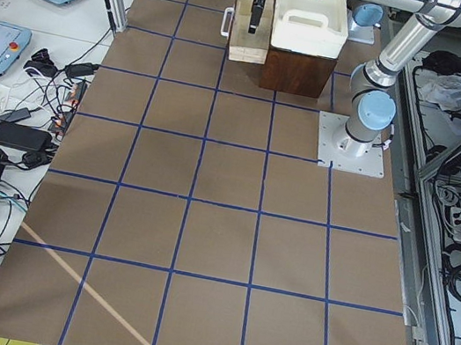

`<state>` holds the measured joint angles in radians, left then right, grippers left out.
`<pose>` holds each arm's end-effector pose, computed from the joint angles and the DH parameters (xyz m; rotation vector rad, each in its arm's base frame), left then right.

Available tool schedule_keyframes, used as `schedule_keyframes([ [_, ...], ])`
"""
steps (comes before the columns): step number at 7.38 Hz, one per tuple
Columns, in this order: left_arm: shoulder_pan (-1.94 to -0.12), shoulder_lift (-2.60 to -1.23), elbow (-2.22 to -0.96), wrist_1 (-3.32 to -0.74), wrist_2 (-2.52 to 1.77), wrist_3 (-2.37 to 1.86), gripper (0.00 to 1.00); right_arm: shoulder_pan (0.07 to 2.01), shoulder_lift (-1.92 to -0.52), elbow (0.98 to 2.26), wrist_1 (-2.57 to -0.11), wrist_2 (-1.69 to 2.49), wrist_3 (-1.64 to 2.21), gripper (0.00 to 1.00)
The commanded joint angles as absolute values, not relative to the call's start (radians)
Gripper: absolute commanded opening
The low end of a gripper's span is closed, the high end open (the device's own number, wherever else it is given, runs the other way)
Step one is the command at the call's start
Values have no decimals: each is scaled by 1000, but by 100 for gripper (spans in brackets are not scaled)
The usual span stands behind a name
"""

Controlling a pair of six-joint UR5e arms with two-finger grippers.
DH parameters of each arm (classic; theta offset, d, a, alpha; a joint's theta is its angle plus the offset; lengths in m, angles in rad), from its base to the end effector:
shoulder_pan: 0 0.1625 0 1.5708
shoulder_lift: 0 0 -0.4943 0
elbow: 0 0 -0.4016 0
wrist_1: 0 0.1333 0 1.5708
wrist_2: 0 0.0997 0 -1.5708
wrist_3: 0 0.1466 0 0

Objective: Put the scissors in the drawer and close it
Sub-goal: 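Move the right gripper down toward the grey-and-orange scissors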

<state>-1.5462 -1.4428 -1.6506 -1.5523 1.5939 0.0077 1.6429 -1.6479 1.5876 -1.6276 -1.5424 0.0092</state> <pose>-0.1189 -0.4503 0.5325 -0.0275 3.1156 -0.1033 0.1716 -0.4678 0.5456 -0.1002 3.1017 -0.1800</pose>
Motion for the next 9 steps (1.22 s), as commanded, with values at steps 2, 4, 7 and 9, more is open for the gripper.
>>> schedule_keyframes([
  [2,-1546,-1440,-1651,-1554,1595,8,100,1643,-1646,1588,-1625,-1545,2,100],
  [4,-1546,-1440,-1652,-1555,1595,8,100,1628,-1648,1597,-1606,-1563,-141,100],
  [7,-1546,-1431,-1654,-1562,1598,8,100,1408,-1657,1718,-1509,-1615,-610,97],
  [9,-1546,-1431,-1654,-1560,1597,8,100,1195,-1644,1832,-1573,-1693,-1020,97],
])
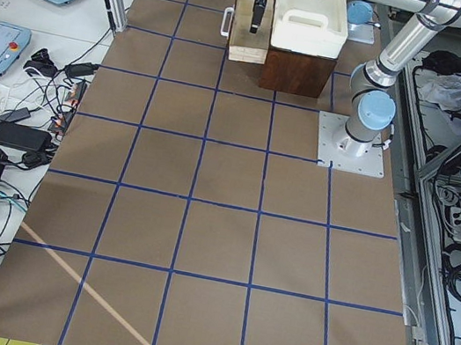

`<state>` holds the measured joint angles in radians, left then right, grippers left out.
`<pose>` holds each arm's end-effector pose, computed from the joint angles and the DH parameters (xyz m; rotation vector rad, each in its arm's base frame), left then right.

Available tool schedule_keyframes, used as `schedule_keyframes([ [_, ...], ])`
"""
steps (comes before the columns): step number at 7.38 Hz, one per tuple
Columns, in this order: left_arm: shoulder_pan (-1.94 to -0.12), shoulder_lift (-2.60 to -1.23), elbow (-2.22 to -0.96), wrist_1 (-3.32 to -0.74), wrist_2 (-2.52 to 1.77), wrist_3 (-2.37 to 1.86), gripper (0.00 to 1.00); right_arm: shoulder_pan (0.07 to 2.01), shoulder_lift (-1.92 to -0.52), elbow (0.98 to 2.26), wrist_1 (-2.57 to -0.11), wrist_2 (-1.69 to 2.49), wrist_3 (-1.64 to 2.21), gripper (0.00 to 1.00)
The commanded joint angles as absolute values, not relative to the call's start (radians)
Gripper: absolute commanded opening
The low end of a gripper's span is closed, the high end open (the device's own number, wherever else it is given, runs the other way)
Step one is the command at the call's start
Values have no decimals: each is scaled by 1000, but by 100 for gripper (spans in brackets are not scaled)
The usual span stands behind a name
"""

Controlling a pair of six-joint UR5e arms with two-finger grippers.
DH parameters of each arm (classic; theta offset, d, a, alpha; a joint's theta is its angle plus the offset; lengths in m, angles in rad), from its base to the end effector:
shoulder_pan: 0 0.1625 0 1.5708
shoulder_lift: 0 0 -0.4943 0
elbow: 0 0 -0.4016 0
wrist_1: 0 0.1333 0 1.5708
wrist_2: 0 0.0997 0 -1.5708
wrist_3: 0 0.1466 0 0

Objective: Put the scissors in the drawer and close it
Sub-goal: 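Move the right gripper down toward the grey-and-orange scissors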

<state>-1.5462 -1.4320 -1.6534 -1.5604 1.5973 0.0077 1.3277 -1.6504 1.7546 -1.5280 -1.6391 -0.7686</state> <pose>-0.1185 -0.4449 0.5350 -0.0277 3.1122 -0.1030 0.0144 -0.4541 0.4542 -0.8179 3.0107 0.2526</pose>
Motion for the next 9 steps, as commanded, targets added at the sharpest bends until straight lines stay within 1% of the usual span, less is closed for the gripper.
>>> schedule_keyframes([
  [1,-1546,-1431,-1654,-1562,1598,8,100,1087,-1641,1935,-1736,-1690,-1268,97],
  [2,-1545,-1431,-1654,-1562,1600,8,100,1004,-1626,2027,-1908,-1689,-1468,97],
  [3,-1545,-1431,-1654,-1562,1600,8,100,939,-1571,2067,-2024,-1656,-1708,97],
  [4,-1545,-1431,-1655,-1560,1597,8,100,875,-1486,2069,-2108,-1625,-1896,97],
  [5,-1545,-1431,-1655,-1562,1597,8,100,835,-1410,2077,-2167,-1621,-1993,97],
  [6,-1545,-1431,-1655,-1560,1598,9,100,810,-1376,2115,-2254,-1596,-2082,97],
  [7,-1545,-1431,-1655,-1560,1598,8,100,781,-1376,2206,-2387,-1563,-2158,97],
  [8,-1545,-1431,-1655,-1560,1595,8,100,769,-1373,2267,-2484,-1559,-2213,96],
  [9,-1545,-1430,-1655,-1560,1598,12,100,769,-1373,2272,-2480,-1562,-2248,95],
])
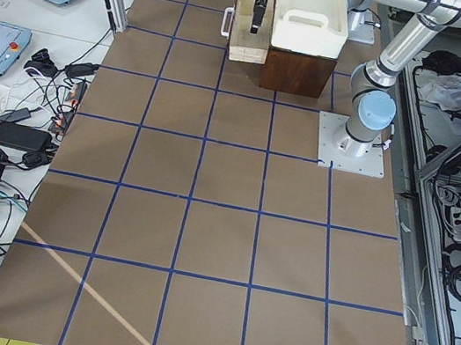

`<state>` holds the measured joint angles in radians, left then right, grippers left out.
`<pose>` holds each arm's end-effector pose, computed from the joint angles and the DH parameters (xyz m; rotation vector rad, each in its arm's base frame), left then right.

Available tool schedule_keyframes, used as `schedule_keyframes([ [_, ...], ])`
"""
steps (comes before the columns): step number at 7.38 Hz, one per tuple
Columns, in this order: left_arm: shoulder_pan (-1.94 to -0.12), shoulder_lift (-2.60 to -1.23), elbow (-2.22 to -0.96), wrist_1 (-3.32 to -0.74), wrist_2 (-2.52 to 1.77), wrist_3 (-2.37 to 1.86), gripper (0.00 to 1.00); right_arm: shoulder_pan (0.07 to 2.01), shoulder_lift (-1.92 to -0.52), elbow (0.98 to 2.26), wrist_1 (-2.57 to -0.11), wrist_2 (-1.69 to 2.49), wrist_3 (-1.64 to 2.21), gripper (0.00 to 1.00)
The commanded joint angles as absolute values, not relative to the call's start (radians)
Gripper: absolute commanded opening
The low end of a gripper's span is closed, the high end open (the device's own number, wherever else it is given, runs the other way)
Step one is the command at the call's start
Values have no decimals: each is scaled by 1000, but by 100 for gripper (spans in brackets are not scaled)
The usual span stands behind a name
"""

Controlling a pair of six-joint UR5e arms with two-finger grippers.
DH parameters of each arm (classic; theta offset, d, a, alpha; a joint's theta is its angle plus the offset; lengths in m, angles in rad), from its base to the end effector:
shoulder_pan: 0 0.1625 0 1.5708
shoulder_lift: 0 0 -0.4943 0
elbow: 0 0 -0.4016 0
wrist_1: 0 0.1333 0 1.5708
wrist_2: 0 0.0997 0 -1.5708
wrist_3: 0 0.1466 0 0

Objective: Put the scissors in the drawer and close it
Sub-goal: 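Close the right gripper on the scissors blades and lift them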

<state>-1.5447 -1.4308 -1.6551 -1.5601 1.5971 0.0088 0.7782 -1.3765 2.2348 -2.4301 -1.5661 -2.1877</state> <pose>-0.1179 -0.4444 0.5347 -0.0283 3.1123 -0.1026 -0.2320 -0.4168 0.1971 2.0176 -2.4073 0.0075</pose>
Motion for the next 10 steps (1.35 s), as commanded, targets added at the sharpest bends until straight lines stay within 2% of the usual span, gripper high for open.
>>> schedule_keyframes([
  [1,-1543,-1431,-1655,-1559,1597,11,100,765,-1373,2273,-2470,-1562,-2262,93],
  [5,-1543,-1430,-1655,-1560,1598,9,100,756,-1373,2273,-2451,-1566,-2301,85],
  [7,-1543,-1431,-1655,-1559,1598,9,100,755,-1373,2273,-2433,-1565,-2293,70],
  [8,-1543,-1428,-1655,-1560,1601,9,100,755,-1374,2273,-2433,-1571,-2292,59],
  [10,-1542,-1428,-1655,-1559,1603,9,100,755,-1376,2267,-2434,-1577,-2292,28],
])
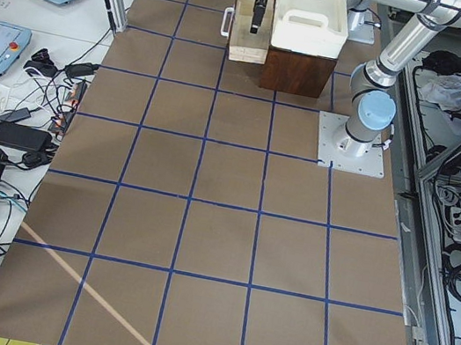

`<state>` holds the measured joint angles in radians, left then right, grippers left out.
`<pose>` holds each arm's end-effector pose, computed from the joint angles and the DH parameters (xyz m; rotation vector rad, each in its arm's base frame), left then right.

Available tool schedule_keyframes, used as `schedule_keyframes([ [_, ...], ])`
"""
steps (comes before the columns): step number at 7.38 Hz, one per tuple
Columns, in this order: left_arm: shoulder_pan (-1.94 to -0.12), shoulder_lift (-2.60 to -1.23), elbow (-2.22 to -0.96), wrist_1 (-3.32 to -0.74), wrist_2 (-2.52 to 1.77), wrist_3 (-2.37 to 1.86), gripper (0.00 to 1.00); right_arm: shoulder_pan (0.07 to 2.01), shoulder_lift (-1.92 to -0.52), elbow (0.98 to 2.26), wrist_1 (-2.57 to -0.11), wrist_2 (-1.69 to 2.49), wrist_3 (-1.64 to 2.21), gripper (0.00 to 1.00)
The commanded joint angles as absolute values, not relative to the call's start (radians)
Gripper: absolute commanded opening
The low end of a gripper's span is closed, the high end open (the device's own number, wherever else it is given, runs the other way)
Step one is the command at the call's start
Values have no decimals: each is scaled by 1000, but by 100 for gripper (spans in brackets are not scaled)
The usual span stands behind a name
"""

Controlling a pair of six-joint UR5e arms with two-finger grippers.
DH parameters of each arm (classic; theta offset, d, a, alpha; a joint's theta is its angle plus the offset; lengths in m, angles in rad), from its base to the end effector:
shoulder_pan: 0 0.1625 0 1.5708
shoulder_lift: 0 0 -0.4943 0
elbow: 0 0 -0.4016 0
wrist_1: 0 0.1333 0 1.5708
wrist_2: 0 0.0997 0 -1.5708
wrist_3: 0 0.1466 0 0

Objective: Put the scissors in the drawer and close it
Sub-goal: 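Close the right gripper on the scissors blades and lift them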

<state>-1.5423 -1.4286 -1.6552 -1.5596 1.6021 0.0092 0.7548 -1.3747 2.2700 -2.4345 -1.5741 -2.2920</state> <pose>-0.1161 -0.4439 0.5357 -0.0317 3.1070 -0.1063 -0.2313 -0.3999 0.1842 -2.0925 2.3008 0.0060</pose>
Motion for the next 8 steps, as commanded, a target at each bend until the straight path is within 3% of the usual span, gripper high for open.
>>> schedule_keyframes([
  [1,-1540,-1430,-1655,-1559,1600,9,100,755,-1376,2266,-2434,-1577,-2292,10],
  [2,-1542,-1428,-1655,-1559,1600,9,100,755,-1377,2266,-2434,-1578,-2290,0],
  [5,-1542,-1428,-1655,-1559,1598,9,100,756,-1382,2222,-2415,-1575,-2255,0],
  [8,-1540,-1428,-1655,-1559,1601,9,100,800,-1419,1992,-2064,-1557,-2208,0],
])
